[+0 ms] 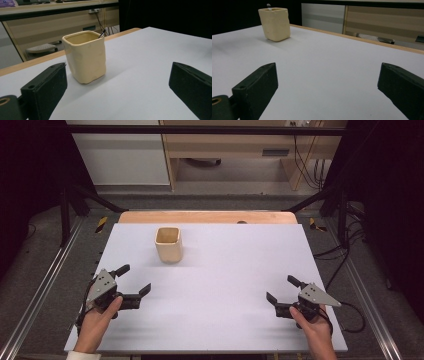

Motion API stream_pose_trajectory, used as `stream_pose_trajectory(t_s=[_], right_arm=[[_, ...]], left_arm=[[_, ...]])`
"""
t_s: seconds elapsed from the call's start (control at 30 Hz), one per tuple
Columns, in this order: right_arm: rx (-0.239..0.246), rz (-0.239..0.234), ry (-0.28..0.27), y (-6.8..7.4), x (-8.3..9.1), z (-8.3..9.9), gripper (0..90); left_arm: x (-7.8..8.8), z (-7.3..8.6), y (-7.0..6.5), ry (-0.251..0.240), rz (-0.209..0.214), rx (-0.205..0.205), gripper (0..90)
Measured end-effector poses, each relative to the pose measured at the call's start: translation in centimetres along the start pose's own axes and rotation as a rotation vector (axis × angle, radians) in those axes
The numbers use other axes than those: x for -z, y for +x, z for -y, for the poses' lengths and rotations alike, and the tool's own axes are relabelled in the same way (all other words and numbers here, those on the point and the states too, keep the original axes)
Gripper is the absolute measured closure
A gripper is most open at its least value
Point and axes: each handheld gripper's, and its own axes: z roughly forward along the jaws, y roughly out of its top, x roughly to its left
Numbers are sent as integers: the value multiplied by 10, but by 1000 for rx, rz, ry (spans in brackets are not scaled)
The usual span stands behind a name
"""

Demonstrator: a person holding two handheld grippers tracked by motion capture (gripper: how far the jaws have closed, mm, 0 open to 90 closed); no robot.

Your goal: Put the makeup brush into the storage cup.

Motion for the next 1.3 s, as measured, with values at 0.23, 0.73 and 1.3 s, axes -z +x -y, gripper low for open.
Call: stream_pose_trajectory(t_s=[0.23,0.73,1.3], right_arm=[[2,0,0,0,0,0,34],[9,-5,5,1,-1,1,34],[-16,-11,-21,-2,1,0,38]], left_arm=[[5,5,5,-10,1,-6,16],[11,19,11,-28,16,-30,15],[16,28,13,-46,27,-10,14]])
